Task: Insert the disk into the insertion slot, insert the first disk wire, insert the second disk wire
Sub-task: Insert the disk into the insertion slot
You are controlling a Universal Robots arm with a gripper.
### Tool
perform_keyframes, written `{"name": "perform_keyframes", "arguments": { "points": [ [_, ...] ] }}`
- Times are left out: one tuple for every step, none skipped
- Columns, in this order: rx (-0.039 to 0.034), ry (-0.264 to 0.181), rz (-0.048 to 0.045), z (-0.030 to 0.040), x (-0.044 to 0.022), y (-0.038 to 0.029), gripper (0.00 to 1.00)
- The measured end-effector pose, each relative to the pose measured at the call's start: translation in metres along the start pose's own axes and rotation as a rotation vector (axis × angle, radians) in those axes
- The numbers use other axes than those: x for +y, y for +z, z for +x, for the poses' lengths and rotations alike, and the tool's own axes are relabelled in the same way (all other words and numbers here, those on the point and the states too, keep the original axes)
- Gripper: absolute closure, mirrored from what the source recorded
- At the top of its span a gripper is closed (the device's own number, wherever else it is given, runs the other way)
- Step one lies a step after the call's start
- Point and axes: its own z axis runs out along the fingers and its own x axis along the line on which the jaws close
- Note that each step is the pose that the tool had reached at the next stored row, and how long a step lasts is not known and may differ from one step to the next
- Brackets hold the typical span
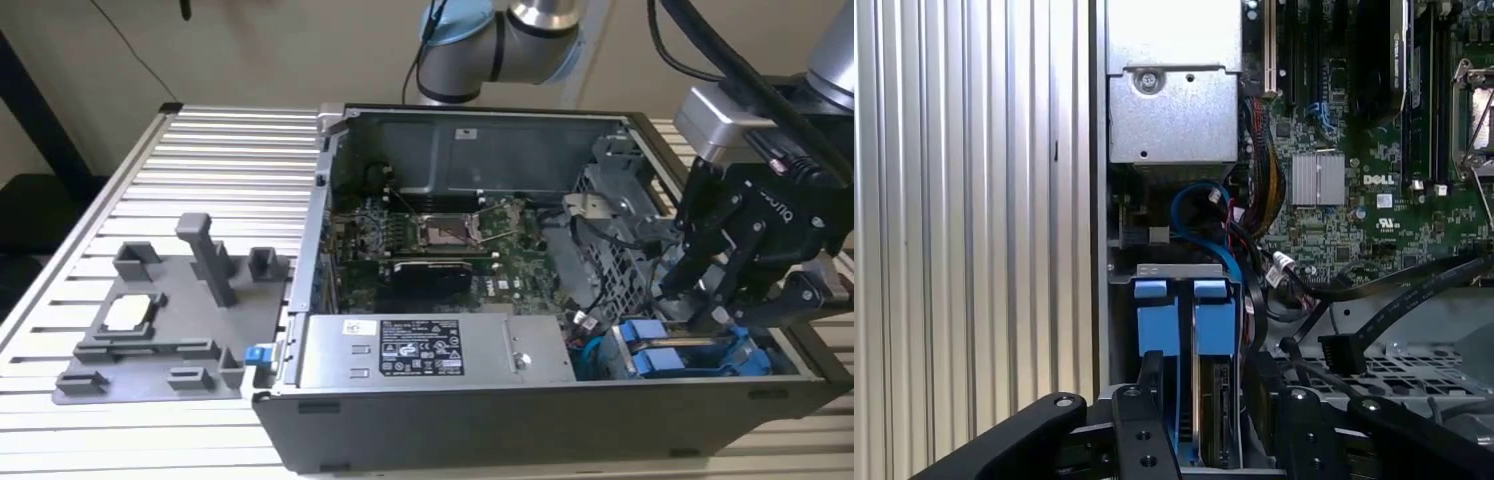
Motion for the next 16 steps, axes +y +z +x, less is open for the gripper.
{"name": "perform_keyframes", "arguments": {
  "points": [
    [-0.0001,0.000,0.0000,0.0000,-0.0013,0.0000,0.53],
    [-0.0001,0.000,0.0000,0.0000,-0.0028,-0.0001,0.53],
    [0.0000,0.000,0.0000,-0.0001,-0.0046,-0.0002,0.53],
    [-0.0001,-0.001,0.0000,-0.0001,-0.0067,-0.0002,0.53],
    [-0.0001,-0.001,0.0000,-0.0002,-0.0090,-0.0003,0.53],
    [0.0000,-0.001,0.0000,-0.0003,-0.0113,-0.0004,0.53],
    [0.0000,-0.002,0.0000,-0.0004,-0.0139,-0.0005,0.53],
    [0.0000,-0.002,0.0000,-0.0005,-0.0163,-0.0006,0.53],
    [-0.0001,-0.002,0.0000,-0.0006,-0.0187,-0.0007,0.53],
    [0.0000,-0.003,0.0000,-0.0008,-0.0212,-0.0008,0.53],
    [0.0000,-0.003,0.0000,-0.0009,-0.0236,-0.0009,0.53],
    [0.0000,-0.003,0.0000,-0.0011,-0.0260,-0.0010,0.53],
    [0.0000,-0.004,0.0000,-0.0012,-0.0284,-0.0011,0.53],
    [0.0001,-0.004,0.0000,-0.0014,-0.0307,-0.0012,0.53],
    [0.0001,-0.004,0.0000,-0.0015,-0.0331,-0.0013,0.53],
    [0.0001,-0.004,0.0000,-0.0016,-0.0357,-0.0014,0.53]
  ]
}}
